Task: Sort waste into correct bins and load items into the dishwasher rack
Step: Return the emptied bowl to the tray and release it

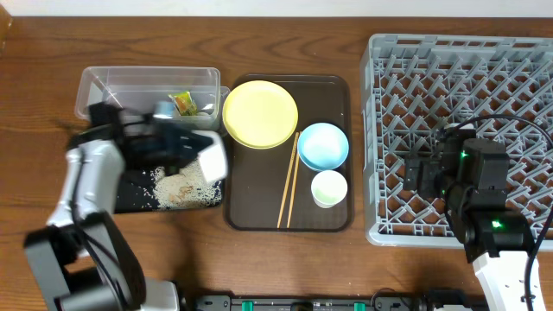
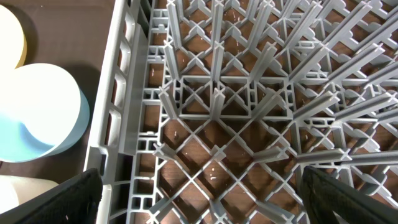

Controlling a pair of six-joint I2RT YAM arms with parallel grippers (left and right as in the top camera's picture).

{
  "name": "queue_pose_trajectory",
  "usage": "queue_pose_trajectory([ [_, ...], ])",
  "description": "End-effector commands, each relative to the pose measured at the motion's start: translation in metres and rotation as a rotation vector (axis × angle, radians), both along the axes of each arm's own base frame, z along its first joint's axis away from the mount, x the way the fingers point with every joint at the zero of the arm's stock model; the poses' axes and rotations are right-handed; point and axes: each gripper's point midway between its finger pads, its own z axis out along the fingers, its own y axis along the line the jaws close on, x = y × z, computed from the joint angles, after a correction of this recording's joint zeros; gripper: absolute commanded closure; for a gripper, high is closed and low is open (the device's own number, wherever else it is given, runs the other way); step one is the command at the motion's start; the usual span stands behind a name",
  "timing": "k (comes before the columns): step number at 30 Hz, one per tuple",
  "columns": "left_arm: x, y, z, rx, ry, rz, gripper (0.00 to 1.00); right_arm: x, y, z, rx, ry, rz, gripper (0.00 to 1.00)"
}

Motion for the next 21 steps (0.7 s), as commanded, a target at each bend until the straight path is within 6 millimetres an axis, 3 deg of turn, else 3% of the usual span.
queue_pose_trajectory([
  [1, -0.012, -0.022, -0.034, 0.335, -0.035, -0.131, 0.94, 0.003, 0.005, 0.01, 0.008, -0.027, 0.013, 0.01],
  [7, -0.032, -0.078, -0.063, 0.612, -0.143, -0.371, 0.94, 0.003, 0.005, 0.01, 0.008, -0.027, 0.013, 0.01],
  [9, -0.037, -0.09, -0.069, 0.689, -0.187, -0.421, 0.89, 0.003, 0.005, 0.01, 0.008, -0.027, 0.013, 0.01],
  [13, -0.04, -0.1, -0.079, 0.875, -0.273, -0.476, 0.84, 0.003, 0.005, 0.01, 0.008, -0.026, 0.013, 0.01],
  [17, -0.041, -0.114, -0.078, 0.903, -0.336, -0.5, 0.83, 0.003, 0.005, 0.01, 0.008, -0.027, 0.013, 0.01],
  [19, -0.038, -0.118, -0.076, 0.897, -0.356, -0.498, 0.71, 0.003, 0.005, 0.01, 0.008, -0.026, 0.013, 0.01],
  [21, -0.035, -0.12, -0.074, 0.893, -0.369, -0.49, 0.67, 0.003, 0.005, 0.01, 0.008, -0.026, 0.013, 0.01],
])
